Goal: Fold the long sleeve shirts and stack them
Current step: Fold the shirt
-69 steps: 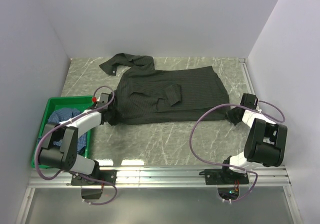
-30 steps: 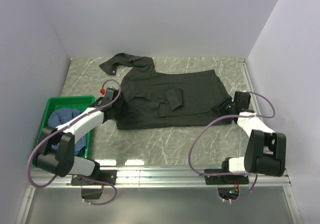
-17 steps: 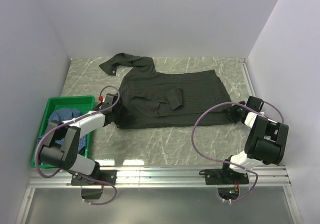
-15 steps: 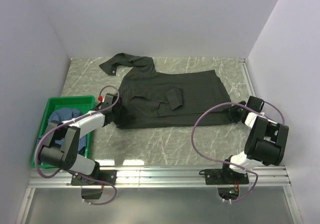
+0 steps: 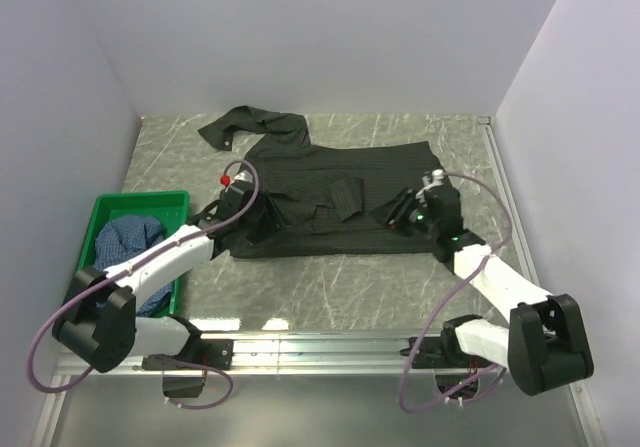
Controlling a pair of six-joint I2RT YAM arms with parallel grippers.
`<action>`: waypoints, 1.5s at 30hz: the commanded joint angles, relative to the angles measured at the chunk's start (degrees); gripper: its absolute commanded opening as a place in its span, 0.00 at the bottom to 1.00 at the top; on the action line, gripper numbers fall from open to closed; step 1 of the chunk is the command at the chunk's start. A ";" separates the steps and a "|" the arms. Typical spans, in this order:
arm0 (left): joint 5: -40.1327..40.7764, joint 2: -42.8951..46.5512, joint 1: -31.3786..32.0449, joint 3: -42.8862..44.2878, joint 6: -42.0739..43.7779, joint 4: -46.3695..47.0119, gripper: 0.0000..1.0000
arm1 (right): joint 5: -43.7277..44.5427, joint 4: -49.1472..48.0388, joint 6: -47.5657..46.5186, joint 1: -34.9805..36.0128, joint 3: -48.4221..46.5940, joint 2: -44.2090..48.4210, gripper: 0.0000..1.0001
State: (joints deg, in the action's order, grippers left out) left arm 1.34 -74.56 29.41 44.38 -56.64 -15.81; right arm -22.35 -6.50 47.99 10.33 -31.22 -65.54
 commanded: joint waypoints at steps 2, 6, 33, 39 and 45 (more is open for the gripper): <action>0.06 0.74 3.80 0.54 -0.84 2.62 0.53 | 1.87 -8.08 6.67 11.07 1.52 -2.13 0.46; -0.82 -4.70 6.36 0.88 -0.49 8.24 0.27 | 1.87 -17.11 9.75 18.13 1.51 -9.07 0.45; 3.75 -11.13 9.09 -4.83 -1.28 6.94 0.17 | 3.89 -13.72 3.78 19.72 3.64 -11.11 0.31; 3.67 -13.06 9.09 -3.60 -0.93 6.94 0.17 | 3.45 -18.79 7.64 22.80 -0.15 -16.26 0.31; 4.19 -13.41 9.09 -3.69 -1.45 6.50 0.17 | 5.12 -24.51 9.76 24.21 2.38 -23.39 0.30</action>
State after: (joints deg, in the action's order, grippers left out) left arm 3.42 -87.09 38.35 39.88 -59.22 -6.72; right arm -18.81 -26.48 56.16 34.15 -30.57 -86.41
